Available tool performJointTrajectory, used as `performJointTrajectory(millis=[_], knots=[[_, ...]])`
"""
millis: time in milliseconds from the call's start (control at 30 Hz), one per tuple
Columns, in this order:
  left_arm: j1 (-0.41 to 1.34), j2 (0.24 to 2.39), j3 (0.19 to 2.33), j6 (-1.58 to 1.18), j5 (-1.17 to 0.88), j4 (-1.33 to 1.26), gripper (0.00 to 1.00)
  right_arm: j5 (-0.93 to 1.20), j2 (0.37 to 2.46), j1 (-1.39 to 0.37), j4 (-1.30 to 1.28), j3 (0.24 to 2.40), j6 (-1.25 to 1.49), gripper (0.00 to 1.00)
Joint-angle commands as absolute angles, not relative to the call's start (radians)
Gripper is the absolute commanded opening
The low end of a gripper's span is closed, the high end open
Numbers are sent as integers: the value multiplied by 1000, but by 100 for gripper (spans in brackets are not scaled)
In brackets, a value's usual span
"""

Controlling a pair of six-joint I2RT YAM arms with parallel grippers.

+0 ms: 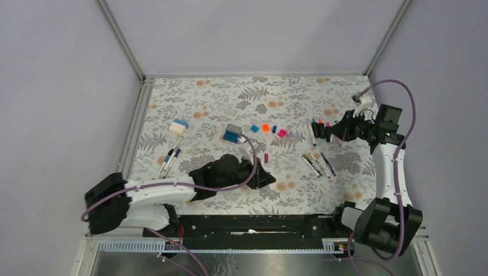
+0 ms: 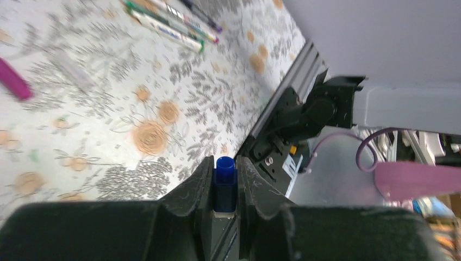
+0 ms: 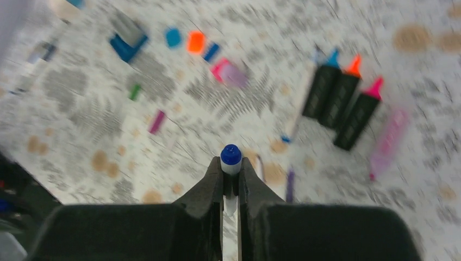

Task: Open the pen caps
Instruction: Place the pen at the center of the board.

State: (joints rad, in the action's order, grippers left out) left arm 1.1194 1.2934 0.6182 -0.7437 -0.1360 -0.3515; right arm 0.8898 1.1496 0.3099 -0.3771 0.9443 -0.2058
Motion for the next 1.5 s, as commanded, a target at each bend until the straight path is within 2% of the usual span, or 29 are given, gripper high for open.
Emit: performJointTrajectory(millis=[0, 167, 367, 767, 867, 1067, 1200, 1467], knots=[[1118, 1083, 531, -666, 87, -377, 0, 654, 1183, 364, -676, 947, -620, 3], [1113, 884, 455, -620, 189, -344, 0, 508, 1301, 394, -778, 988, -808, 6], [1111, 769, 399, -596, 216, -336, 0, 483, 1447, 394, -779, 961, -874, 8], [1111, 814, 403, -554, 197, -357, 0, 518, 1686, 394, -752, 1052, -802, 14], [1110, 832, 407, -550, 182, -369, 0, 528, 1725, 393, -750, 1064, -788, 18], [1109, 886, 395, -575, 151, -430, 0, 543, 1755, 393, -749, 1062, -769, 28], [1109, 950, 413, -591, 123, -454, 0, 552, 1729, 393, -746, 1062, -753, 38], [1110, 1120, 511, -636, 70, -416, 0, 606, 1539, 394, -764, 1065, -691, 42]])
